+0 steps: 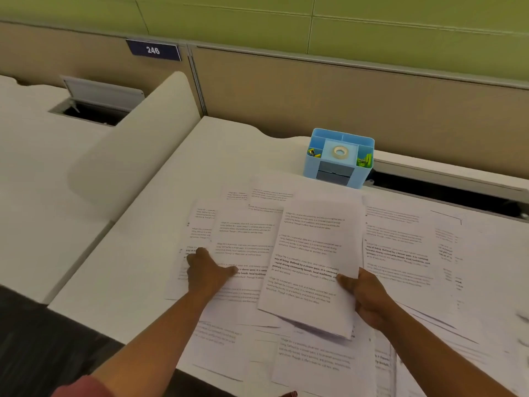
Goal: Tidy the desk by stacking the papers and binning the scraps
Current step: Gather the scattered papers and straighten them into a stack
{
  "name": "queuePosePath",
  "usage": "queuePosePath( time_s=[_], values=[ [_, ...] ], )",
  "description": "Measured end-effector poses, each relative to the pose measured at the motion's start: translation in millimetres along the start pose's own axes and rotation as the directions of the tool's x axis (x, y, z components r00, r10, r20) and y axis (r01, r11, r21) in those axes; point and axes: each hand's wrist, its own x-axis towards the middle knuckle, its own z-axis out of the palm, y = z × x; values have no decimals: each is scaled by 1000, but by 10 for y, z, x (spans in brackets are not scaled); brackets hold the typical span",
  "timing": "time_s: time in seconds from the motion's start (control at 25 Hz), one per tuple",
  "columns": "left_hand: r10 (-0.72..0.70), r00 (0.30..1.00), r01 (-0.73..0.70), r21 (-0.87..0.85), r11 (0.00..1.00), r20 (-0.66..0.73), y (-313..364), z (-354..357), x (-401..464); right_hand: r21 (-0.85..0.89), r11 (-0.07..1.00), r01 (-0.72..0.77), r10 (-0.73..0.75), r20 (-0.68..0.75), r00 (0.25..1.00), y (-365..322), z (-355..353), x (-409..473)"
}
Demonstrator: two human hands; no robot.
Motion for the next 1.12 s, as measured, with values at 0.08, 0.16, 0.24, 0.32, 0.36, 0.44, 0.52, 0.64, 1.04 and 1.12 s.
queuePosePath(
  time_s=[0.08, 0.16, 0.24, 0.32, 0.36, 0.44, 0.52, 0.64, 1.04, 1.12],
  values=[
    [15, 999, -13, -24, 1000, 49, -23, -20, 85, -7, 1000, -8, 8, -1, 1000, 21, 94, 61],
    [19, 997, -20, 12, 1000, 75, -16, -53, 139, -4, 1000, -7, 7, 6, 1000, 30, 167, 102],
    [20, 998, -28, 154, 988, 54, 18, -67, 161, 6, 1000, -3, 3, 9, 1000, 22, 221, 124],
    [26, 999, -33, 216, 976, 32, 55, -72, 154, 2, 1000, -4, 4, 6, 1000, 27, 267, 153],
    [36, 999, -43, 194, 980, 36, 62, -68, 157, -15, 1000, -4, 4, 5, 1000, 40, 287, 167],
    [55, 997, -60, 111, 992, 51, 51, -50, 176, -54, 999, -9, 10, 9, 1000, 84, 302, 191],
    [50, 997, -53, 49, 997, 60, 31, -45, 209, -49, 998, -31, 32, 24, 999, 110, 285, 208],
    [29, 996, -31, 28, 999, 86, 30, -77, 245, 7, 996, -88, 87, 77, 993, 68, 234, 194],
    [44, 996, -50, 66, 997, 83, 87, -114, 262, 92, 989, -119, 102, 169, 980, 41, 149, 233],
    [50, 993, -45, -48, 998, 104, 75, -106, 265, 100, 987, -127, 108, 172, 979, 47, 145, 243]
  ],
)
